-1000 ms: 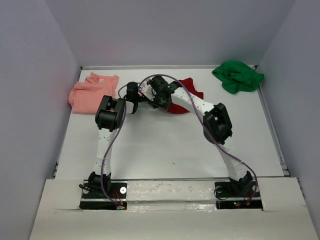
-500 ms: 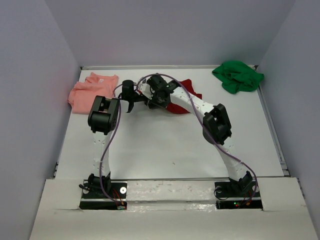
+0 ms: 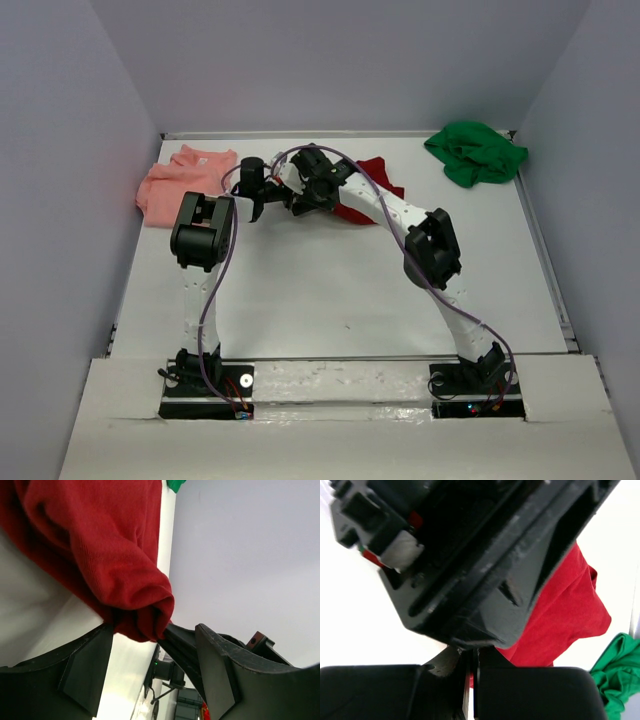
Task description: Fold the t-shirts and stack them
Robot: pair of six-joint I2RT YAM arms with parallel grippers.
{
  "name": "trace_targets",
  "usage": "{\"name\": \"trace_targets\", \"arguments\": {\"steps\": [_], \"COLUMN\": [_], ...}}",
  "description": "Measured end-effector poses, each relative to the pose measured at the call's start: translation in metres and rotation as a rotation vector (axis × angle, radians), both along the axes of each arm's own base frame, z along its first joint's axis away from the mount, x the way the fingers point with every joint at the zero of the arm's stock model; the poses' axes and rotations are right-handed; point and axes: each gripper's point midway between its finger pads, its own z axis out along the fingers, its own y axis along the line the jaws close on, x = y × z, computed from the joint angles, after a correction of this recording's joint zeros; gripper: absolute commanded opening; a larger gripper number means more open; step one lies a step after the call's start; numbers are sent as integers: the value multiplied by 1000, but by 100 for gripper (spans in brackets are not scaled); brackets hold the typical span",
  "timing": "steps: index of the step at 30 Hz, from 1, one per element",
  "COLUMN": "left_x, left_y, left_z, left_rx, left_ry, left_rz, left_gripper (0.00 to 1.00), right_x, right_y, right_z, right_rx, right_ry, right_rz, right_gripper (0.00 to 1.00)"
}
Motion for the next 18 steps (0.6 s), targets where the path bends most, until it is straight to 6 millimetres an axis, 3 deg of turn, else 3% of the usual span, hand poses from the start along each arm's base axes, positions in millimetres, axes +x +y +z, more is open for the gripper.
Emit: {"name": "trace_targets", "arguments": {"steps": [14,18], "left_x": [1,-10], "left_y": [5,6], "left_z": [0,-11], "left_rx": [86,108], "left_ry": [-28,-12], "left_rz": [27,11], "left_gripper": [76,76], "right_x": [6,13], "right_y": [-9,-16], "right_z": [3,5], "right_rx": [-40,-48], "right_ry": [-27,-48], "right_rz": [-13,-28], "right_gripper": [0,0]}}
